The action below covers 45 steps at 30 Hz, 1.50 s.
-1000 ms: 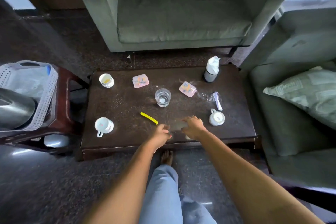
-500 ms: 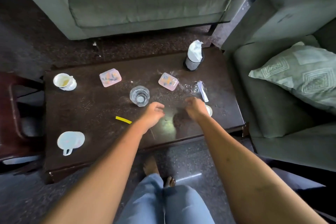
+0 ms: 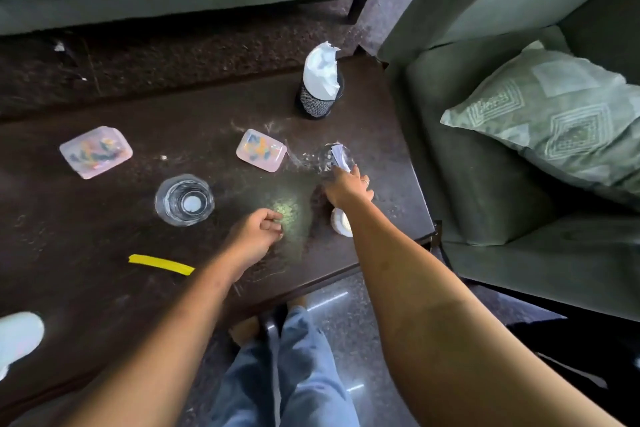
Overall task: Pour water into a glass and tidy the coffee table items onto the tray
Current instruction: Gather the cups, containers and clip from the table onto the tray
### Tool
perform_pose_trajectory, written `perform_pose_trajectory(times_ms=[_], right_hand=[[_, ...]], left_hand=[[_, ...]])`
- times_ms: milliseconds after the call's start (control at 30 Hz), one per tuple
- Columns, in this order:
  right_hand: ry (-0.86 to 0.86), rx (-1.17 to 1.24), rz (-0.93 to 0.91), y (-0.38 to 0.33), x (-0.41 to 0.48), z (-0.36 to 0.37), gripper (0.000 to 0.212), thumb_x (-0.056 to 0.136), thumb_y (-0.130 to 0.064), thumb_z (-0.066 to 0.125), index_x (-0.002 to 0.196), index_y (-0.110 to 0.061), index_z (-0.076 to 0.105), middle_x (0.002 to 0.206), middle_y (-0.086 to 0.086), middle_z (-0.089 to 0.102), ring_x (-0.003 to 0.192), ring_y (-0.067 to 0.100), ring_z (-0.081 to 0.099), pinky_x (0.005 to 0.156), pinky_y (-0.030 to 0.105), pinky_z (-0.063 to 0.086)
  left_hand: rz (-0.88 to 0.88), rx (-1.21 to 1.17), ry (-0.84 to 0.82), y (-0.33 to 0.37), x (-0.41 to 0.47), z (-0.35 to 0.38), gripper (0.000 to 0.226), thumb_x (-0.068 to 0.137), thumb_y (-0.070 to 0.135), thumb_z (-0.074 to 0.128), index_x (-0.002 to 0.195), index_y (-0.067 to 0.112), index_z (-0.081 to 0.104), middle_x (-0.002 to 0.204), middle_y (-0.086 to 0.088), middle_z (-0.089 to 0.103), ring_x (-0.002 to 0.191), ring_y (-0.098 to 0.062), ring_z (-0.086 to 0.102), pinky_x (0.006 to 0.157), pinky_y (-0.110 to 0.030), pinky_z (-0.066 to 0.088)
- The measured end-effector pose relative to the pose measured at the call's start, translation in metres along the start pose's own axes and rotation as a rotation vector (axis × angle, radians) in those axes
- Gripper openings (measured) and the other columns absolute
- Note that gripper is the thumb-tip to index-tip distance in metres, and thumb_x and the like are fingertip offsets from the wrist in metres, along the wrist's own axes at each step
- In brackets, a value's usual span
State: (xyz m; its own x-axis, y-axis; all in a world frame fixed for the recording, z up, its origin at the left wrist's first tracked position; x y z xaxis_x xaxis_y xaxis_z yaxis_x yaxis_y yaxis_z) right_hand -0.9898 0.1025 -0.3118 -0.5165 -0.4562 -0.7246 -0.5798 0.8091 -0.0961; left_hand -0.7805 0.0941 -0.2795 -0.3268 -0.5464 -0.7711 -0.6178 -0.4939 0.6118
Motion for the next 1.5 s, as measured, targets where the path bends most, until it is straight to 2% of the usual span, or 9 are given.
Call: perform_pose_trajectory(times_ms=[167, 333, 533, 700, 867, 967, 1233, 1367, 1500], right_hand=[[-0.036, -0.103, -0.016, -0.014, 0.024, 0.006, 0.05, 0.091, -0.02, 0.036, 0.141, -0.021, 0.037, 0.157, 0.001, 0.015, 0.145, 0.028, 0.01, 0.112, 0.051, 0.017], [0.053, -0.066, -0.034, -0.026, 0.023, 0.0, 0.046, 0.089, -0.015, 0.04, 0.135, -0.01, 0.045, 0.151, -0.001, 0.024, 0.138, 0.026, 0.026, 0.105, 0.048, 0.027], [0.184, 0.337, -0.185, -0.058, 0.002, -0.033, 0.036, 0.088, -0.013, 0.048, 0.123, -0.001, 0.049, 0.135, 0.013, 0.048, 0.116, 0.032, 0.05, 0.093, 0.041, 0.041], [-0.223, 1.163, -0.059, -0.081, -0.048, 0.005, 0.052, 0.081, 0.008, 0.045, 0.131, -0.007, 0.049, 0.085, 0.007, 0.059, 0.069, 0.016, 0.052, 0.062, 0.024, 0.042], [-0.435, 1.311, -0.061, -0.108, -0.098, 0.05, 0.041, 0.087, 0.011, 0.039, 0.123, -0.002, 0.054, 0.069, 0.01, 0.053, 0.044, 0.012, 0.047, 0.058, 0.029, 0.04], [-0.496, 1.204, -0.078, -0.121, -0.122, 0.081, 0.04, 0.086, 0.013, 0.038, 0.117, -0.002, 0.058, 0.071, 0.013, 0.056, 0.045, 0.014, 0.05, 0.051, 0.025, 0.041], [-0.45, 0.96, -0.167, -0.124, -0.152, 0.142, 0.021, 0.089, -0.001, 0.049, 0.091, -0.02, 0.059, 0.079, 0.004, 0.068, 0.056, 0.013, 0.053, 0.049, 0.025, 0.04], [-0.316, 0.441, -0.312, -0.13, -0.156, 0.167, 0.027, 0.085, -0.007, 0.049, 0.102, -0.023, 0.063, 0.102, 0.001, 0.069, 0.076, 0.016, 0.058, 0.052, 0.018, 0.044], [-0.23, -0.002, -0.469, -0.148, -0.157, 0.19, 0.032, 0.084, -0.012, 0.051, 0.112, -0.021, 0.063, 0.11, 0.008, 0.066, 0.101, 0.027, 0.06, 0.072, 0.025, 0.045]], left_hand=[[-0.049, -0.04, -0.018, -0.004, 0.012, 0.005, 0.023, 0.088, 0.002, 0.056, 0.107, 0.015, 0.06, 0.106, -0.007, 0.065, 0.1, -0.022, 0.06, 0.088, -0.029, 0.043], [-0.069, -0.066, -0.019, -0.007, 0.016, 0.008, 0.028, 0.091, 0.007, 0.054, 0.117, 0.016, 0.059, 0.112, -0.004, 0.065, 0.095, -0.016, 0.057, 0.065, -0.019, 0.038], [-0.058, -0.219, 0.044, 0.0, 0.015, 0.0, 0.029, 0.092, 0.003, 0.05, 0.119, 0.013, 0.056, 0.118, -0.009, 0.064, 0.093, -0.018, 0.056, 0.065, -0.019, 0.038], [-0.113, -0.484, 0.101, 0.004, 0.006, -0.017, 0.033, 0.095, 0.028, 0.053, 0.128, 0.024, 0.048, 0.126, -0.003, 0.057, 0.105, -0.02, 0.053, 0.079, -0.032, 0.044], [-0.173, -0.778, 0.15, -0.012, -0.012, -0.038, 0.021, 0.098, 0.032, 0.047, 0.118, 0.03, 0.053, 0.107, 0.004, 0.062, 0.088, -0.016, 0.063, 0.075, -0.036, 0.053], [-0.134, -0.726, 0.288, -0.034, -0.029, -0.058, 0.026, 0.097, 0.012, 0.049, 0.119, 0.02, 0.059, 0.091, 0.0, 0.064, 0.067, -0.01, 0.06, 0.064, -0.027, 0.052], [-0.231, -0.87, 0.426, -0.127, -0.089, -0.078, 0.032, 0.09, -0.006, 0.053, 0.12, 0.003, 0.059, 0.098, -0.01, 0.06, 0.073, -0.011, 0.055, 0.066, -0.023, 0.051], [-0.295, -1.034, 0.496, -0.167, -0.114, -0.081, 0.024, 0.088, -0.014, 0.05, 0.099, 0.006, 0.059, 0.071, -0.009, 0.052, 0.063, -0.013, 0.051, 0.062, -0.02, 0.052], [-0.321, -1.03, 0.606, -0.202, -0.126, -0.097, 0.025, 0.085, -0.018, 0.049, 0.088, 0.005, 0.057, 0.083, -0.014, 0.057, 0.07, -0.017, 0.06, 0.062, -0.024, 0.051]])
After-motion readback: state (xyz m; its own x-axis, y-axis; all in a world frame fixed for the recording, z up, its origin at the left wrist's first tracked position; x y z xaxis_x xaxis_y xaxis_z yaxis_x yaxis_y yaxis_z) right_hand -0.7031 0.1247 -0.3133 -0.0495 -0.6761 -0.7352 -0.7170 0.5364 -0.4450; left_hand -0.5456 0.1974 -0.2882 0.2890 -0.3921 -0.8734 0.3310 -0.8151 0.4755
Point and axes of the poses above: each hand's wrist, its own x-axis towards the middle knuckle, its own z-axis out of the palm, y = z × x, the point moved 9 cm from there along x, towards the middle knuckle
